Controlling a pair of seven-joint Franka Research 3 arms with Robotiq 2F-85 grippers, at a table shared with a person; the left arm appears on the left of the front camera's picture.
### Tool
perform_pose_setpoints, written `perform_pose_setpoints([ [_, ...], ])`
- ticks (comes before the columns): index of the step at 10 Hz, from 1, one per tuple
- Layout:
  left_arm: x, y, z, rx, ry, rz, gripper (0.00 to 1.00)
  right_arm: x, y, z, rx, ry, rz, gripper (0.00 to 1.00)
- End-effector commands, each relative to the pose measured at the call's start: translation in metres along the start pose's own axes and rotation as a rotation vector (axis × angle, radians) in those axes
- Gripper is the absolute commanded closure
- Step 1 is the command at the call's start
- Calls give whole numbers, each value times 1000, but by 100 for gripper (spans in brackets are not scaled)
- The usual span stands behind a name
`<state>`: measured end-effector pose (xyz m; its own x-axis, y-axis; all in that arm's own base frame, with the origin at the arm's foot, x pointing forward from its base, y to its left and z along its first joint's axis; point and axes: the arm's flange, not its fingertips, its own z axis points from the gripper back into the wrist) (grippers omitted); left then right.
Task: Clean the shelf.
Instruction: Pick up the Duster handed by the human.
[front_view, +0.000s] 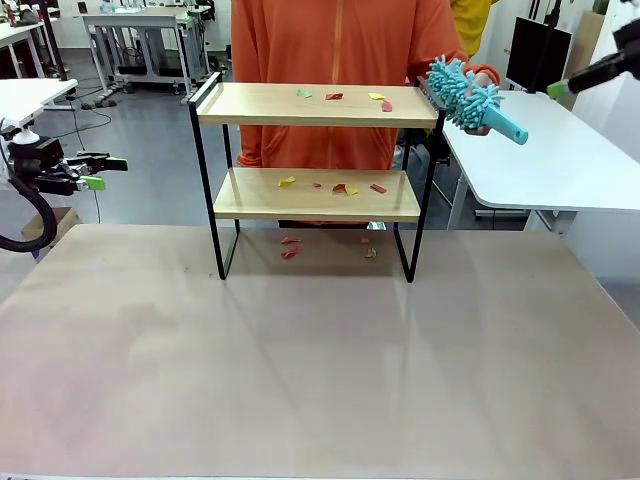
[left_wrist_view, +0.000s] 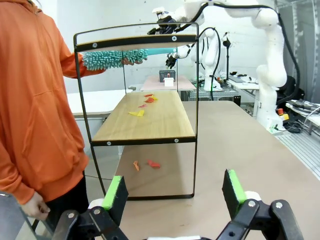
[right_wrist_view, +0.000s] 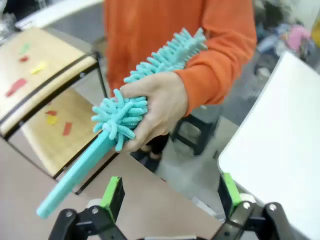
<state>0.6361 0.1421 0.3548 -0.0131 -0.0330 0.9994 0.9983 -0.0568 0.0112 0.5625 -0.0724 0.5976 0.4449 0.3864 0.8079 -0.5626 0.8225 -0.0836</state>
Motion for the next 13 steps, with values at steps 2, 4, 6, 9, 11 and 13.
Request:
perform_pose_setpoints([
  [2,2,-1,-1,-5,3,0,0,12,32,18,-80,25,-138,0],
  [4,2,-1,-1,-5,3,0,0,8,20,3,-70,39,-48,0],
  [6,2,-1,-1,-5,3,0,0,8,20,3,-70,39,-48,0],
  [9,2,-1,-1,-5,3,0,0,31,54,16,-26,219,-178,0],
  [11,2,-1,-1,-5,3,0,0,42,85,16,-53,305,-266,0],
  [13,2,-1,-1,-5,3,0,0,44,106,-4,-100,330,-294,0],
])
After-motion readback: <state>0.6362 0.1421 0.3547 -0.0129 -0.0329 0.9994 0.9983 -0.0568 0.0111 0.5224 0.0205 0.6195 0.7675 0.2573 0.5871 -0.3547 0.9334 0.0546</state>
